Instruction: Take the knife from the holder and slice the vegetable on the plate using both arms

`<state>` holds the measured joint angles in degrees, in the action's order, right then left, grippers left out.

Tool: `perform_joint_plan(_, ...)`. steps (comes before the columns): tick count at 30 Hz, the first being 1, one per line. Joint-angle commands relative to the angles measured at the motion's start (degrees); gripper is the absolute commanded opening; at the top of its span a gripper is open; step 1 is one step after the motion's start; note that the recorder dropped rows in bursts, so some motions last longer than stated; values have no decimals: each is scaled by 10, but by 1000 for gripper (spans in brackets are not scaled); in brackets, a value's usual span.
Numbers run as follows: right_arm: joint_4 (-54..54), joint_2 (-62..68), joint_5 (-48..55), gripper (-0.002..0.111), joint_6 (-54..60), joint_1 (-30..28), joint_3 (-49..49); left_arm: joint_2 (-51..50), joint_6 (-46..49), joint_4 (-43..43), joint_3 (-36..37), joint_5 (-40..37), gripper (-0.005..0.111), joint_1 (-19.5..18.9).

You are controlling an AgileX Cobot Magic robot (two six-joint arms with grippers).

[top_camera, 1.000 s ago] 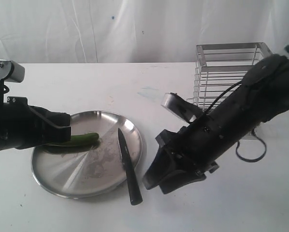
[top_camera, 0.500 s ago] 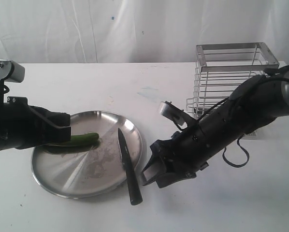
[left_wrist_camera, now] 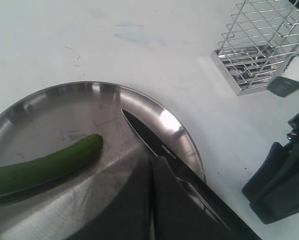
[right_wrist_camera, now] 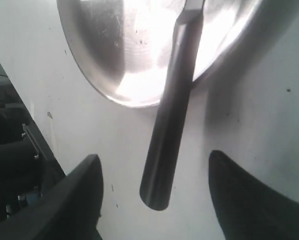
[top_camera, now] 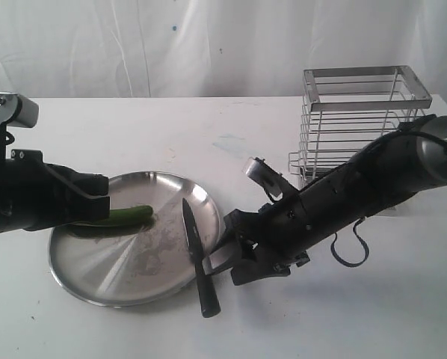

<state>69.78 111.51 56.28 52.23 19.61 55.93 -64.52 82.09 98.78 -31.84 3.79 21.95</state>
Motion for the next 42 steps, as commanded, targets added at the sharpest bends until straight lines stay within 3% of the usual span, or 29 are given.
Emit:
perform_joint_plan(1, 14, 2, -4, 58, 20, 9, 0, 4, 1, 12, 4, -7, 0, -2)
perform_joint_plan(8, 24, 23, -22, 58, 35, 42, 0, 4, 1, 12, 4, -8, 0, -2)
perform_joint_plan(36, 55, 76, -54, 58, 43, 78, 0, 4, 1, 12, 4, -9, 0, -2)
perform_joint_plan(42, 54, 87, -62, 44, 43, 78, 0, 4, 2, 12, 4, -9, 0, -2)
